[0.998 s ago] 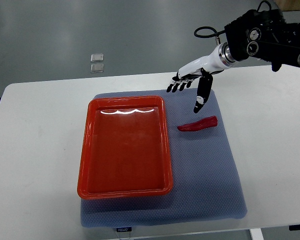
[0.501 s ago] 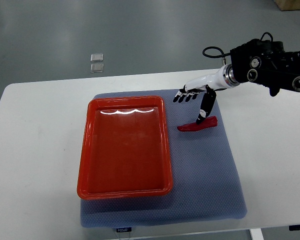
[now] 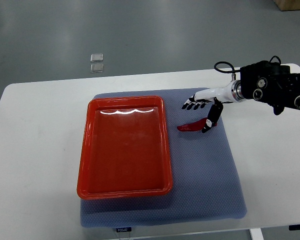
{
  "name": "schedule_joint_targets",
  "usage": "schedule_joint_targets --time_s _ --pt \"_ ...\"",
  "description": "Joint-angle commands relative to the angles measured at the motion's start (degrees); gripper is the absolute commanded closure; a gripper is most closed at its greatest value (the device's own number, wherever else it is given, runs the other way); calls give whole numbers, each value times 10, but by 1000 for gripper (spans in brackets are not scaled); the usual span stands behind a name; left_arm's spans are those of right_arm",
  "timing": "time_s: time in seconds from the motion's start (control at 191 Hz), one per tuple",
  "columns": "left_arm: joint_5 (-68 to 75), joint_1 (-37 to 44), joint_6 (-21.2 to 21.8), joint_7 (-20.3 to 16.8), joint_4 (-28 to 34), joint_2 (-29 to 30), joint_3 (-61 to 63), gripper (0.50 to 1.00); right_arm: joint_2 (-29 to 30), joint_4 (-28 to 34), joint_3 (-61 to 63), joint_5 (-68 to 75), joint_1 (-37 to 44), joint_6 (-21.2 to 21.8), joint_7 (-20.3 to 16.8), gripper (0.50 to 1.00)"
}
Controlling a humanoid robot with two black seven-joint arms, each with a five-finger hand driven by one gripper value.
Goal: Place red pepper on red tray
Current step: 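Close the right hand's fingers around the red pepper and lift it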
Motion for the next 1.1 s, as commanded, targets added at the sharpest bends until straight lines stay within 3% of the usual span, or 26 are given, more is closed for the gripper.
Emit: schedule_joint_targets --time_s 0.0,0.277,0.444,0.611,0.716,0.862,1.097 --pt "0 0 0 0 0 0 0 500 0 -2 -1 -8 -11 -9 0 591" --pt "0 1 0 0 2 0 -2 500 0 -10 -6 -28 -26 -19 1 638" --pt "0 0 0 0 2 0 -2 500 1 -19 -6 -30 -37 -20 1 740" --pt "0 1 0 0 2 0 -2 500 1 -21 -1 -33 -45 -23 3 758" --pt "0 1 0 0 2 0 -2 500 1 -21 -3 -37 -49 -25 13 832" --pt "0 1 0 0 2 0 -2 500 1 -21 -3 -57 -50 -26 15 997" --pt "0 1 0 0 2 0 -3 500 -16 -17 2 -53 -42 -17 19 1000"
